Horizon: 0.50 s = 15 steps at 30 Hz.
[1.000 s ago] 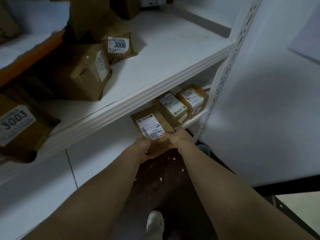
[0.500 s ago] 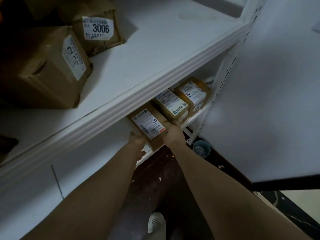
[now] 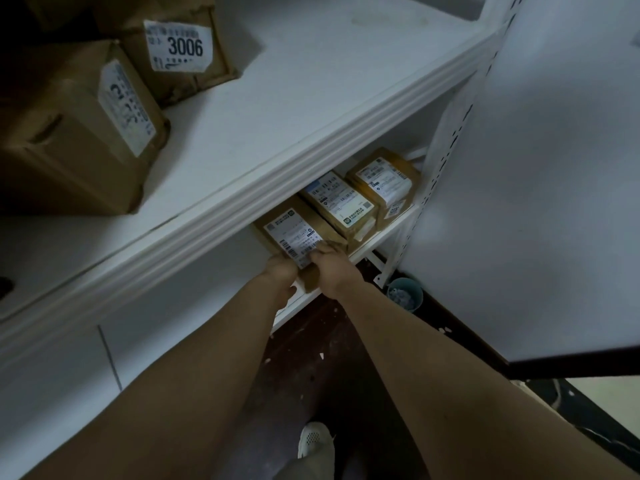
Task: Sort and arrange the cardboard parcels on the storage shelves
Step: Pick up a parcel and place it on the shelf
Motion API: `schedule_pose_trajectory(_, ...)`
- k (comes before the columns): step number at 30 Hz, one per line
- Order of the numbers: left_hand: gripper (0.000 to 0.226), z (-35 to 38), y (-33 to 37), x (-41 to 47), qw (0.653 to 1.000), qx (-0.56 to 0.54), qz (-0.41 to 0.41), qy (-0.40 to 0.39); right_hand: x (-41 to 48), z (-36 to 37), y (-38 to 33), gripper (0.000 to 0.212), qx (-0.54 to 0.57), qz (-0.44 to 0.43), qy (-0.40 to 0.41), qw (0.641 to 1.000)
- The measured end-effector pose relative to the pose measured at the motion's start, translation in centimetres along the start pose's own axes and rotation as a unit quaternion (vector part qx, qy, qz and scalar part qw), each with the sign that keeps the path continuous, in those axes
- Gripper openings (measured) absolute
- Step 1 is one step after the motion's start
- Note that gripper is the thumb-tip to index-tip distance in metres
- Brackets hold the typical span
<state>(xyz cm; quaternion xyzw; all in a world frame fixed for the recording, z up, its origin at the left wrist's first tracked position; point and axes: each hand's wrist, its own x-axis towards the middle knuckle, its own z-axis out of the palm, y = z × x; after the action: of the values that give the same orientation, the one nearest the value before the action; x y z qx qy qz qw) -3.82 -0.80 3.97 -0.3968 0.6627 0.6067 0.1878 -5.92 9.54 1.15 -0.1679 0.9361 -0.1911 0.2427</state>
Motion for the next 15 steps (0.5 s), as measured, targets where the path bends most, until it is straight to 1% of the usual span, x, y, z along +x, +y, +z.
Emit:
schedule_pose_trajectory(3, 0.032, 0.6, 0.5, -2.5, 1.000, 0.004, -0.010, 0.012, -2.0, -1.5, -0.6, 0.054, 0.011, 0.014, -0.013, 1.000)
schedule_pose_trajectory(6, 0.034, 1.6, 1.5, -5.6, 1.000, 0.029, 0.002, -0.008, -5.0, -4.1, -0.9, 0.042, 0.015, 0.039, 0.002, 0.999)
schedule_pose_trajectory(7, 0.030, 2.1, 2.0, -7.4, 0.999, 0.037, 0.011, -0.016, -6.4, -5.5, -0.8, 0.036, 0.012, 0.043, 0.013, 0.999)
schedule_pose_trajectory(8, 0.022, 2.5, 2.4, -8.6, 0.999, 0.046, 0.012, -0.021, -7.4, -6.4, -0.9, 0.032, 0.015, 0.047, 0.016, 0.999)
schedule_pose_trajectory(10, 0.009, 3.3, 3.5, -12.1, 0.999, 0.037, 0.018, -0.033, -10.7, -9.0, -0.8, 0.029, 0.013, 0.053, 0.034, 0.998)
schedule_pose_trajectory(11, 0.011, 3.7, 3.8, -13.3, 0.999, 0.027, 0.023, -0.036, -11.9, -9.9, -0.8, 0.029, 0.015, 0.055, 0.040, 0.998)
schedule_pose_trajectory(15, 0.018, 5.3, 5.6, -19.0, 0.995, 0.058, 0.064, -0.047, -16.4, -14.0, -1.2, 0.023, 0.014, 0.059, 0.081, 0.995)
